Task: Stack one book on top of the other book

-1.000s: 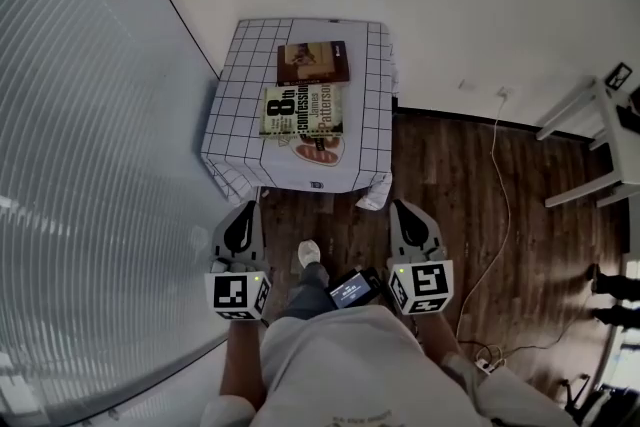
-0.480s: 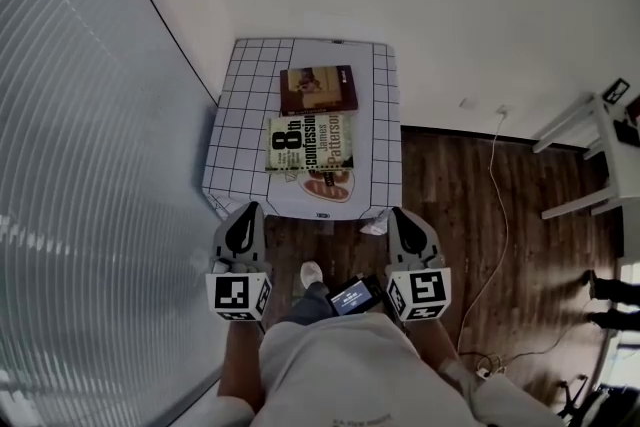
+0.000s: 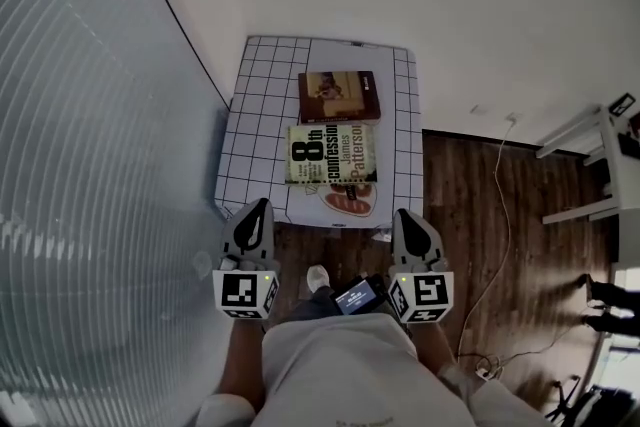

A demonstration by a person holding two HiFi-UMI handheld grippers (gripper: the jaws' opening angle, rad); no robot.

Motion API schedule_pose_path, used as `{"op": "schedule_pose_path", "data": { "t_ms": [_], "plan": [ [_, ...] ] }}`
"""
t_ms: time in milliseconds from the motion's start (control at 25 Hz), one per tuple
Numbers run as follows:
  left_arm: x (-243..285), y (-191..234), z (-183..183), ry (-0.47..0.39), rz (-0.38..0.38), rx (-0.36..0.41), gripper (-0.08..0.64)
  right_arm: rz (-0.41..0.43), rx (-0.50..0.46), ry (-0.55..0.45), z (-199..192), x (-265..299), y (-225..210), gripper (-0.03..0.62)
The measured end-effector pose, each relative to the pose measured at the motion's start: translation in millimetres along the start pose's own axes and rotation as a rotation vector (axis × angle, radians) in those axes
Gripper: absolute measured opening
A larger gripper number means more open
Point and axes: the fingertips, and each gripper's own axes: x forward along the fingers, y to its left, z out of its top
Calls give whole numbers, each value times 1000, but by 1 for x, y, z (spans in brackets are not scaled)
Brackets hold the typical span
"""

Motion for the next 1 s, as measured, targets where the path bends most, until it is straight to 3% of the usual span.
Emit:
{"op": "schedule_pose_path", "data": {
  "t_ms": [280,520,1000],
  "plan": [
    [13,10,-10,16,-21,-28,8,-23,-6,6,4,12,1,8],
    [22,9,-14,22,-31,-35,9,-62,74,9,-3,20,-14,8],
    [64,25,-12,62,22,-27,8,-19,70,24,10,69,-37,8]
  ]
}}
